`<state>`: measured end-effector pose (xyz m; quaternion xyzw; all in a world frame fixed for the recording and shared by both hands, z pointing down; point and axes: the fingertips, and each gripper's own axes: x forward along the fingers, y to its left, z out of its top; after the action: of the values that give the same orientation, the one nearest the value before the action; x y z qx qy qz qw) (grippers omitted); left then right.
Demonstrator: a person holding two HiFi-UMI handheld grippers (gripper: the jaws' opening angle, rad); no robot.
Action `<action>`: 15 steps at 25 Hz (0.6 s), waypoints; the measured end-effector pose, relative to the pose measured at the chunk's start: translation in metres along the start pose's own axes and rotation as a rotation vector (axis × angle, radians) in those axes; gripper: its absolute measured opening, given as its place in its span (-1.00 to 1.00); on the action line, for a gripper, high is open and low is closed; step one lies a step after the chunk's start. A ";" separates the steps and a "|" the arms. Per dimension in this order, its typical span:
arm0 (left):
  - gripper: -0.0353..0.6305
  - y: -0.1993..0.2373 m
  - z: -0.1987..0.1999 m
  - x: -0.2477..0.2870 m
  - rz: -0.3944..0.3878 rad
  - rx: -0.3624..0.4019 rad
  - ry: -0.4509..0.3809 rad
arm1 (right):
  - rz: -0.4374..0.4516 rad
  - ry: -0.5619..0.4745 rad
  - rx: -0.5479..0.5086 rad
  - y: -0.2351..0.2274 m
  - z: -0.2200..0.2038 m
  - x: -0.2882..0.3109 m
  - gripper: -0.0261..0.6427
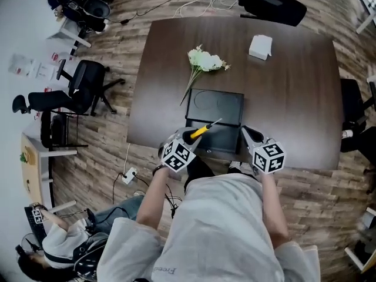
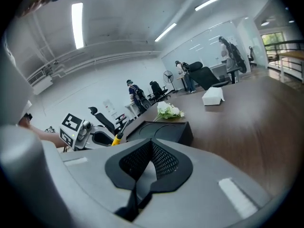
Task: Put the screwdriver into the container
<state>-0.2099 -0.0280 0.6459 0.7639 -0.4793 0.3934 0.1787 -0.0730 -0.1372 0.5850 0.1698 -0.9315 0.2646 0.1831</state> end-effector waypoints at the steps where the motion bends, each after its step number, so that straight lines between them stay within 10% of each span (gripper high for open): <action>1: -0.47 -0.001 -0.001 0.004 -0.020 0.021 0.007 | -0.018 -0.018 0.024 -0.003 0.001 -0.001 -0.92; 15: -0.47 -0.019 -0.024 0.051 -0.332 0.381 0.179 | -0.298 -0.168 0.177 -0.020 0.004 -0.014 -0.92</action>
<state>-0.1918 -0.0332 0.7020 0.8141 -0.2471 0.5078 0.1355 -0.0531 -0.1522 0.5845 0.3427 -0.8811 0.3003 0.1264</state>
